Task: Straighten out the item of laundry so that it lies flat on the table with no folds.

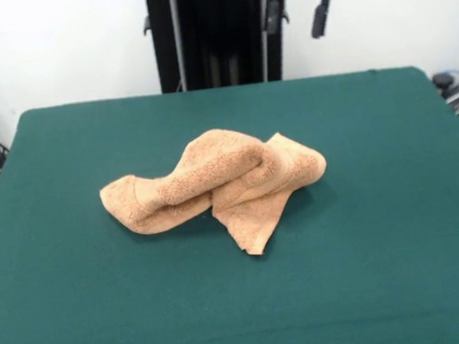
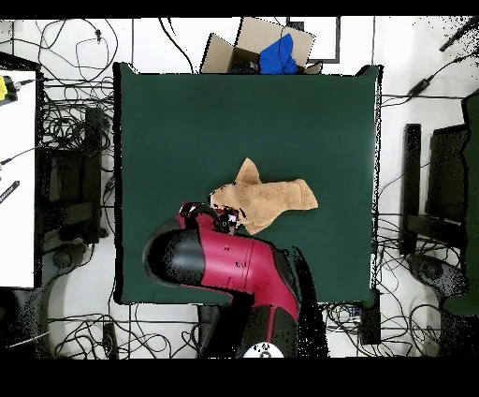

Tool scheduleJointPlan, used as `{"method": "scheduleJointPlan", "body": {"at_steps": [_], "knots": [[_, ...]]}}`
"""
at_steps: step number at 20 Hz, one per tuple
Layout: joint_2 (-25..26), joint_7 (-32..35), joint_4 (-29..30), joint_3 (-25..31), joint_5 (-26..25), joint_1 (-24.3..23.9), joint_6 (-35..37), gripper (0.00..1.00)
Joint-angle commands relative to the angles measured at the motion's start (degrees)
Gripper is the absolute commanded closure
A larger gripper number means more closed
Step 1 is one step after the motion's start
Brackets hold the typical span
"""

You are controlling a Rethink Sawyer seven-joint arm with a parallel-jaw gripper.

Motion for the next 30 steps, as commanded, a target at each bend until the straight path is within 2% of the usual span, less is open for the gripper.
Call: {"method": "scheduleJointPlan", "body": {"at_steps": [1,24,26,30], "knots": [[5.06,14.86,6.00,-1.24,0.02,-0.35,-6.44,0.00],[7.31,17.84,8.47,-1.34,5.54,2.41,-12.75,0.00],[7.98,18.21,7.73,-1.71,6.17,3.26,-13.38,0.00],[9.24,18.16,4.63,-4.88,7.60,6.68,-10.31,0.00]]}}
